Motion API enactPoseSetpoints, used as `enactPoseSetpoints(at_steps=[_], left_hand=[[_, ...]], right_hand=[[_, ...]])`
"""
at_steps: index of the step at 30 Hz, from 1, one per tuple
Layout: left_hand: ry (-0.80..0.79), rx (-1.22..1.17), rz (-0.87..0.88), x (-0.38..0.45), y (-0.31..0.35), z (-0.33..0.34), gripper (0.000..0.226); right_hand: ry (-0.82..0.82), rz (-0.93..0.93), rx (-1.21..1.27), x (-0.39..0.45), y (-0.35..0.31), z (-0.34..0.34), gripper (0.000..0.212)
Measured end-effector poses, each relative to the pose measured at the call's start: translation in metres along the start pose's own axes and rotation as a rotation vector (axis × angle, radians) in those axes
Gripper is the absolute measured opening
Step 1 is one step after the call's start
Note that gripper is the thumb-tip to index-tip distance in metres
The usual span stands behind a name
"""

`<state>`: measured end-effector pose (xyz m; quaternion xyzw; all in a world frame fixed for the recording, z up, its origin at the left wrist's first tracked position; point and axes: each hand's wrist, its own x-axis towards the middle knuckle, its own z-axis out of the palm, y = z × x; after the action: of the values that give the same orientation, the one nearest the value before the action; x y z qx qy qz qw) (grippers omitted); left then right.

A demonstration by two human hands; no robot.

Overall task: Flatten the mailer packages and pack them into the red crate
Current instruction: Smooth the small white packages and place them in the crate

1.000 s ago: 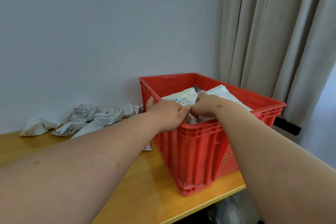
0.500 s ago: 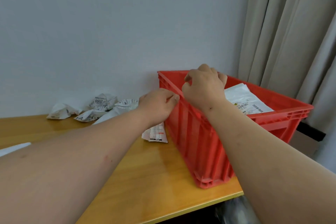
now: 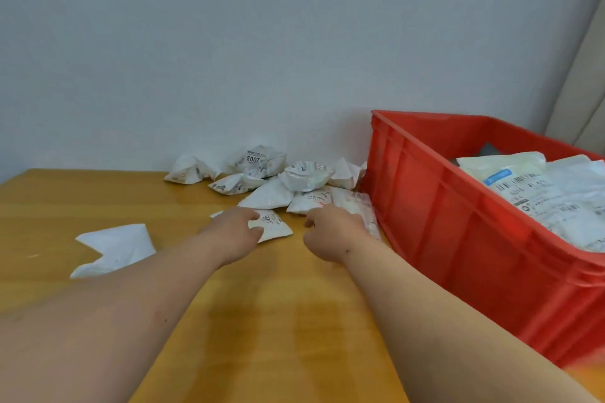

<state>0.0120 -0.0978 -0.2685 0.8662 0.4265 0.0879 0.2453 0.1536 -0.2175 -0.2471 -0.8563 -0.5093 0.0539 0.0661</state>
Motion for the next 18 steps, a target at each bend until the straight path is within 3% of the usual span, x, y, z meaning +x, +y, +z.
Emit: enactPoseSetpoints(at_steps=[7,11,13,18], left_hand=[[0.006,0.114,-0.027,0.071,-0.040,0.021,0.053],[0.050,0.115,-0.028,0.103,-0.053,0.033,0.055],[0.061,0.092,-0.035,0.114,-0.059,0.036,0.053],[0.051,0.083,-0.009,0.119,-0.069,0.043,0.050]], right_hand=[[0.025,-0.057,-0.058,0.077,-0.023,0.043,0.039],[0.175,-0.082,-0.058,0.115,-0.035,0.059,0.059],[0.174,-0.076,-0.122,0.134,-0.037,0.065,0.065],[0.183,-0.008,-0.260,0.154,-0.034,0.071,0.036]])
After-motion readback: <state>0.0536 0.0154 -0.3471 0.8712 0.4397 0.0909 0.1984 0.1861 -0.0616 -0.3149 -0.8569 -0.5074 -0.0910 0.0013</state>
